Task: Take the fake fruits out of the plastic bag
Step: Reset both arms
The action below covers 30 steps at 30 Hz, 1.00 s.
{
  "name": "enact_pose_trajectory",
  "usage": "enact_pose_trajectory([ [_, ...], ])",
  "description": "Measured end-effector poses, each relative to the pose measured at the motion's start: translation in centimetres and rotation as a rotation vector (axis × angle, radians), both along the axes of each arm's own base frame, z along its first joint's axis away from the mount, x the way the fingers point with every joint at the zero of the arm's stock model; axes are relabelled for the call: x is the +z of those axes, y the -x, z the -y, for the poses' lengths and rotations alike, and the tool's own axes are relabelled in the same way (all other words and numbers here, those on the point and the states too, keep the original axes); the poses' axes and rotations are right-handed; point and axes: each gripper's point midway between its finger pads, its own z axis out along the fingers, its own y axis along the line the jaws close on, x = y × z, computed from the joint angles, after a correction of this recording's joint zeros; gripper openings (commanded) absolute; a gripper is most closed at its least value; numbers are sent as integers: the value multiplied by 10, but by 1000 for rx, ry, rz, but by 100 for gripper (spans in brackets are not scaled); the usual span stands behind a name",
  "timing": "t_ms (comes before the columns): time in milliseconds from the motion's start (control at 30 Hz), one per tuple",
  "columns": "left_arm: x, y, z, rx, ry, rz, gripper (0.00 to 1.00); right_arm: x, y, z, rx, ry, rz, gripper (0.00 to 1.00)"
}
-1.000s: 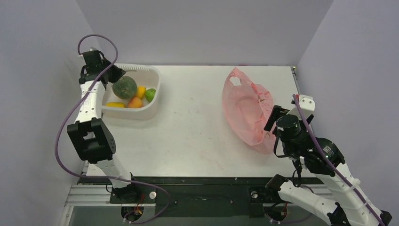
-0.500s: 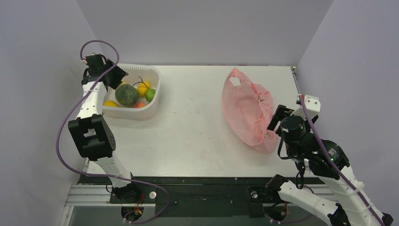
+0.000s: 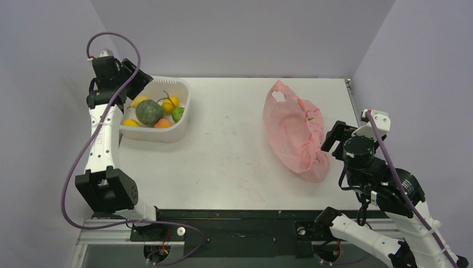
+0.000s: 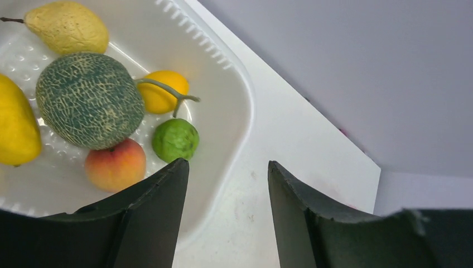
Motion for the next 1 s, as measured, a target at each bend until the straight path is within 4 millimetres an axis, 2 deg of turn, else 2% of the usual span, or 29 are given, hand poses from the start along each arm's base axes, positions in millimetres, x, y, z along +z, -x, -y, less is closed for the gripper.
enact_pose_trajectory([
  [133, 54, 35, 42, -107, -67, 110, 52, 14, 3, 3, 4, -25, 39, 73],
  [267, 109, 83, 90, -259, -131, 276, 55, 32, 8, 8, 5, -70, 95, 75],
  [400, 143, 142, 115, -373, -163, 426, 62, 49, 17, 18, -4, -112, 159, 80],
  [567, 171, 201, 119, -420, -209, 567, 69, 76, 33, 39, -41, -169, 259, 82],
  [733, 194, 250, 117, -424, -272, 689, 74, 86, 43, 53, -66, -189, 310, 84],
  [900, 209, 289, 113, -409, -313, 781, 74, 89, 48, 60, -75, -201, 333, 85],
  [1000, 211, 297, 112, -404, -316, 797, 74, 91, 48, 60, -80, -212, 345, 86],
])
